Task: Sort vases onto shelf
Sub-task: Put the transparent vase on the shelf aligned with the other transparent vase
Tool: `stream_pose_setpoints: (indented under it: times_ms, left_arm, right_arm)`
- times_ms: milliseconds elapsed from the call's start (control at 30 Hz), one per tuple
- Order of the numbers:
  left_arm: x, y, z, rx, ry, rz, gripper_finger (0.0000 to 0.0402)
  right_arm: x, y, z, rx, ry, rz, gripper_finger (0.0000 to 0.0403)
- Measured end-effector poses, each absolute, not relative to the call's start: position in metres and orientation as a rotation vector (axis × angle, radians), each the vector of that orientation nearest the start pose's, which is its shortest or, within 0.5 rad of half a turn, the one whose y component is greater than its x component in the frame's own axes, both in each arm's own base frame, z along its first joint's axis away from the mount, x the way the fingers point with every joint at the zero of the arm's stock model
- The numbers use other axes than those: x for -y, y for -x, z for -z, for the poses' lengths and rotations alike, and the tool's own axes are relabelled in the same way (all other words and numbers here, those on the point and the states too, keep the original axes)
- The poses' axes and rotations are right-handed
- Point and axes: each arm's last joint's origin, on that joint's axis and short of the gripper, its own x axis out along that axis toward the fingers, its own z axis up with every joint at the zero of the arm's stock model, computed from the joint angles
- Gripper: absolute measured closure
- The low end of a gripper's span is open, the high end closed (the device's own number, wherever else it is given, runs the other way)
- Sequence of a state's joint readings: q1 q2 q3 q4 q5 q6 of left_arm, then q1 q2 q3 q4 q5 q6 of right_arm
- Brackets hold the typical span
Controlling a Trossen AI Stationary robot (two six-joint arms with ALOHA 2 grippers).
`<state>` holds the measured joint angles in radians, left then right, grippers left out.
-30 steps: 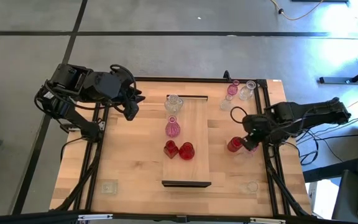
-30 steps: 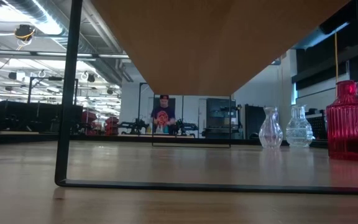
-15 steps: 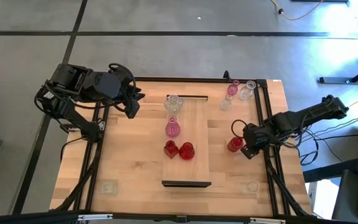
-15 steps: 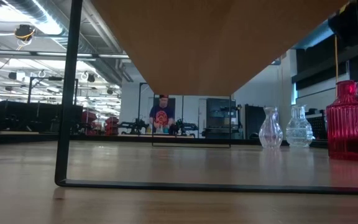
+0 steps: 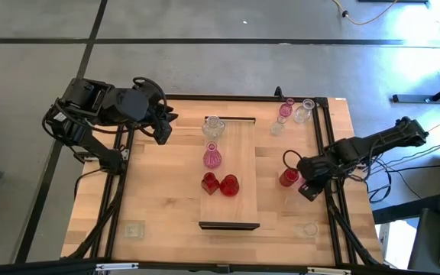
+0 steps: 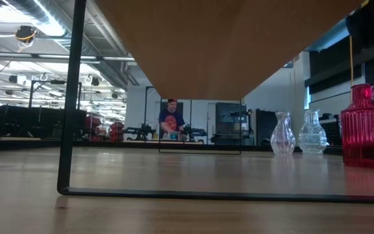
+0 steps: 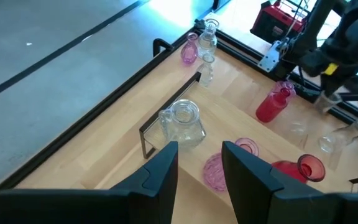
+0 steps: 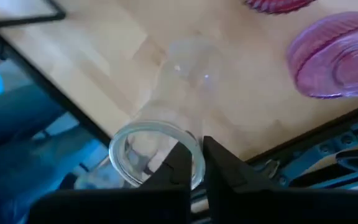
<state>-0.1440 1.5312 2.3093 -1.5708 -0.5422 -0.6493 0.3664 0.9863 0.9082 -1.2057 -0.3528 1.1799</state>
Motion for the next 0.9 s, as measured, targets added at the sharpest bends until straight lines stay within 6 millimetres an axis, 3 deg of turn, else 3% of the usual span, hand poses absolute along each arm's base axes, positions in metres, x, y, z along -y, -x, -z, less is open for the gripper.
stream_pose_setpoints:
  times_ms: [167, 400, 533, 633, 767, 900]
  left_arm:
    - [0.011, -0.207, -0.516, -0.592, 0.343, -0.615, 0.0284]
    - [0.006, -0.207, -0.516, -0.588, 0.351, -0.640, 0.0284]
    - [0.004, -0.208, -0.516, -0.587, 0.354, -0.648, 0.0284]
    - [0.004, -0.208, -0.516, -0.586, 0.356, -0.645, 0.0284]
    - [0.004, -0.208, -0.517, -0.583, 0.364, -0.635, 0.0284]
    - [0.005, -0.209, -0.516, -0.595, 0.379, -0.607, 0.0284]
  right_arm:
    - [-0.065, -0.137, -0.306, -1.472, -0.983, 0.119, 0.0398]
    - [-0.055, -0.145, -0.366, -1.472, -0.828, 0.173, 0.0401]
    - [-0.040, -0.180, -0.401, -1.314, -0.713, 0.148, 0.0401]
    - [-0.023, -0.215, -0.417, -1.247, -0.619, 0.144, 0.0402]
    - [0.005, -0.260, -0.423, -1.199, -0.523, 0.151, 0.0402]
    - [0.030, -0.288, -0.419, -1.198, -0.467, 0.146, 0.0402]
